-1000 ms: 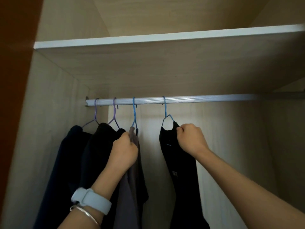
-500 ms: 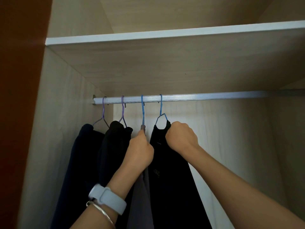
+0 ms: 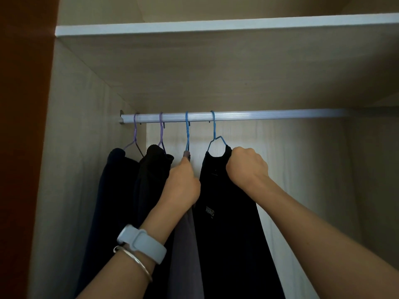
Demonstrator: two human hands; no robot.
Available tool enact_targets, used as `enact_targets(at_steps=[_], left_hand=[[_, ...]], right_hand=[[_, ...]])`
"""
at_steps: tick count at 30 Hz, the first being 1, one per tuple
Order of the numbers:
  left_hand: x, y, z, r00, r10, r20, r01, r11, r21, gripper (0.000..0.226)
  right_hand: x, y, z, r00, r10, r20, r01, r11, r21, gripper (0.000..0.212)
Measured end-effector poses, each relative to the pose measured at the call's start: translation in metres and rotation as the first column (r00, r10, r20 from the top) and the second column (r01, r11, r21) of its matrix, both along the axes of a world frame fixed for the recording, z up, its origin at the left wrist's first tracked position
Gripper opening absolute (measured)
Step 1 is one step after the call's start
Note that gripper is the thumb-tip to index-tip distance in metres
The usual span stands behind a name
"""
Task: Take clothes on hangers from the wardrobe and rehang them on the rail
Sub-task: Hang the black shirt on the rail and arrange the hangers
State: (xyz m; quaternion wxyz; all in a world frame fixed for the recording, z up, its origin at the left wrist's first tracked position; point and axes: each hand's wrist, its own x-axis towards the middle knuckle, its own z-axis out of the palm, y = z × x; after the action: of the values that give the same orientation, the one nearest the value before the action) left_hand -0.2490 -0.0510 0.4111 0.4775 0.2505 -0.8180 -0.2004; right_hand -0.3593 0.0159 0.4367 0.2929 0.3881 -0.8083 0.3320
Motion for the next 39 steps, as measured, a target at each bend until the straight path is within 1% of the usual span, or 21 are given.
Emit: enact_targets(at_steps=[3, 5, 8, 11, 15, 17, 20, 23, 26, 27, 28, 29, 30, 31, 32, 34, 35, 36, 37, 38, 39], left_hand=[[0.0, -0.003, -0.009, 0.998, -0.055, -0.04, 0.054, 0.998, -0.016, 0.066], [0.007, 0.0, -0.027, 0.984, -0.114, -0.133, 0.113, 0.993, -0.02, 0.064], [0.021, 0.008, -0.08, 0.961, -0.149, -0.235, 0.15, 0.989, -0.013, 0.065], [0.023, 0.01, -0.152, 0.958, -0.175, -0.227, 0.212, 0.966, 0.146, 0.062], [0.02, 0.008, -0.251, 0.98, -0.124, -0.153, 0.186, 0.837, 0.514, 0.044], [0.019, 0.008, -0.291, 0.986, -0.119, -0.116, 0.165, 0.771, 0.615, 0.041], [0.02, 0.013, -0.339, 0.991, -0.133, 0.015, 0.087, 0.72, 0.689, 0.045], [0.029, 0.018, -0.388, 0.979, -0.123, 0.165, -0.036, 0.688, 0.725, 0.038], [0.052, 0.03, -0.426, 0.9, -0.232, 0.368, -0.099, 0.715, 0.692, 0.02], [0.059, 0.031, -0.445, 0.887, -0.226, 0.402, -0.157, 0.671, 0.725, 0.022], [0.07, 0.033, -0.452, 0.869, -0.308, 0.387, -0.13, 0.612, 0.78, 0.024], [0.078, 0.039, -0.455, 0.85, -0.386, 0.358, -0.137, 0.494, 0.859, 0.016], [0.084, 0.04, -0.465, 0.826, -0.446, 0.345, -0.175, 0.379, 0.909, 0.028], [0.09, 0.04, -0.473, 0.824, -0.418, 0.383, -0.288, 0.273, 0.918, 0.053], [0.097, 0.041, -0.473, 0.811, -0.438, 0.387, -0.358, 0.151, 0.922, 0.067], [0.104, 0.036, -0.478, 0.852, -0.342, 0.397, -0.385, 0.107, 0.917, 0.081], [0.104, 0.031, -0.483, 0.885, -0.282, 0.37, -0.351, 0.117, 0.929, 0.097], [0.099, 0.024, -0.484, 0.924, -0.209, 0.321, -0.299, 0.13, 0.945, 0.115], [0.094, 0.014, -0.492, 0.943, -0.124, 0.308, -0.288, 0.156, 0.945, 0.125], [0.086, 0.006, -0.498, 0.941, -0.063, 0.332, -0.316, 0.185, 0.931, 0.119], [0.08, 0.001, -0.495, 0.933, -0.028, 0.359, -0.346, 0.212, 0.914, 0.102]], right_hand=[[-0.008, -0.001, -0.01, 0.996, 0.078, 0.039, -0.071, 0.987, -0.146, 0.018], [-0.012, 0.007, -0.026, 0.977, 0.205, 0.055, -0.184, 0.945, -0.269, 0.019], [-0.011, 0.029, -0.075, 0.905, 0.414, 0.098, -0.355, 0.863, -0.359, 0.017], [-0.012, 0.043, -0.151, 0.804, 0.528, 0.273, -0.403, 0.822, -0.403, 0.025], [-0.018, 0.04, -0.252, 0.629, 0.517, 0.58, -0.339, 0.854, -0.394, 0.027], [-0.019, 0.037, -0.289, 0.537, 0.515, 0.668, -0.335, 0.857, -0.391, 0.021], [-0.019, 0.037, -0.326, 0.457, 0.453, 0.766, -0.339, 0.884, -0.321, 0.003], [-0.017, 0.038, -0.365, 0.419, 0.356, 0.835, -0.346, 0.913, -0.216, 0.005], [-0.01, 0.037, -0.406, 0.402, 0.213, 0.89, -0.458, 0.889, -0.006, 0.024], [-0.006, 0.038, -0.418, 0.345, 0.189, 0.919, -0.534, 0.845, 0.027, 0.029], [0.0, 0.04, -0.426, 0.253, 0.171, 0.952, -0.615, 0.788, 0.021, 0.033], [0.006, 0.042, -0.433, 0.179, 0.142, 0.974, -0.683, 0.731, 0.018, 0.04], [0.011, 0.043, -0.443, 0.143, 0.11, 0.984, -0.733, 0.68, 0.031, 0.054], [0.014, 0.043, -0.454, 0.143, 0.066, 0.988, -0.76, 0.646, 0.067, 0.072], [0.016, 0.043, -0.464, 0.138, 0.016, 0.99, -0.773, 0.627, 0.097, 0.089], [0.024, 0.04, -0.478, 0.154, -0.058, 0.986, -0.777, 0.609, 0.157, 0.105], [0.029, 0.037, -0.481, 0.183, -0.068, 0.981, -0.764, 0.618, 0.186, 0.097], [0.032, 0.032, -0.483, 0.238, -0.062, 0.969, -0.727, 0.65, 0.22, 0.079], [0.033, 0.027, -0.485, 0.3, -0.032, 0.954, -0.664, 0.711, 0.232, 0.064], [0.034, 0.022, -0.484, 0.335, -0.028, 0.942, -0.589, 0.774, 0.232, 0.052], [0.033, 0.019, -0.483, 0.349, -0.021, 0.937, -0.531, 0.819, 0.216, 0.042]])
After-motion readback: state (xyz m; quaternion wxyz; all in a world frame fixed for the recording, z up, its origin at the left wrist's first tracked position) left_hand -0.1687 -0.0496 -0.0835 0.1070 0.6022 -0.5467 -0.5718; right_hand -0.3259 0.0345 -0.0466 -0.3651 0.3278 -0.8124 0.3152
